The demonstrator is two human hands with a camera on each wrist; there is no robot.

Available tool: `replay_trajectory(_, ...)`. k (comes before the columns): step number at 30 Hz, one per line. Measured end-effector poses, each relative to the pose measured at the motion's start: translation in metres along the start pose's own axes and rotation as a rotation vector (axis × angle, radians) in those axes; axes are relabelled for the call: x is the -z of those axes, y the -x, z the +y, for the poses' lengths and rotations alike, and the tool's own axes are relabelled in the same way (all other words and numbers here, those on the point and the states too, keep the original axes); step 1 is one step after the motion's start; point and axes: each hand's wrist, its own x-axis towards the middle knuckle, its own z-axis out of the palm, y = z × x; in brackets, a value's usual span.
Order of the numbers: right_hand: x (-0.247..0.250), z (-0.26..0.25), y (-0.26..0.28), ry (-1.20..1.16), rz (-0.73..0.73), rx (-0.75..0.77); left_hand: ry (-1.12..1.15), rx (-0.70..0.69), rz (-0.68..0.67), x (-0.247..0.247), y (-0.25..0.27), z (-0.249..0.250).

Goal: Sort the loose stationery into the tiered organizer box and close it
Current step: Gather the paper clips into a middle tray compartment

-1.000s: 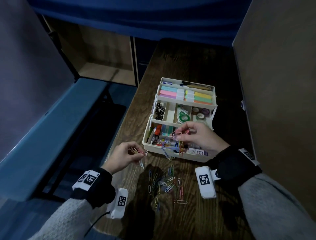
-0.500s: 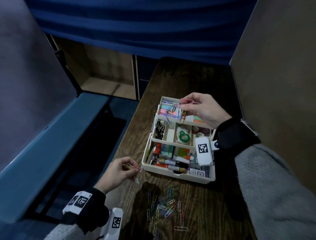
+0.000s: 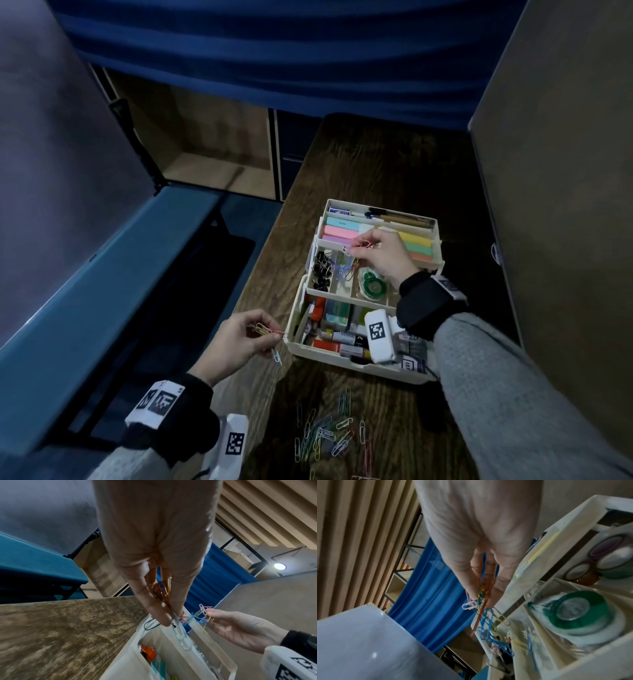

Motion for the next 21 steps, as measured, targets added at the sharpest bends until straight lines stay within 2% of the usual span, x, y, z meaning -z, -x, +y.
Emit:
replay_trajectory(5, -0.016, 0.017, -0.003, 0.283, 0.097, 0.010, -0.015, -0.011, -0.032, -0.007, -0.009, 0.011)
replay_trajectory(9, -0.028, 0.026, -0.005, 0.391, 0.115, 0.008, -0.031, -0.012, -0.050, -0.009, -0.014, 0.012)
replay_trajectory(15, -0.033, 0.030, -0.001, 0.558, -0.018, 0.077, -0.057, -0.015, -0.053, -0.014, -0.017, 0.017)
replay_trajectory(19, -0.028, 0.028, 0.005, 0.534, -0.136, 0.097, -0.108, -0.035, -0.027, -0.023, -0.025, 0.033)
replay_trajectory(21, -0.024, 0.029, 0.010, 0.478, -0.138, 0.110, -0.139, -0.042, -0.004, -0.032, -0.034, 0.045)
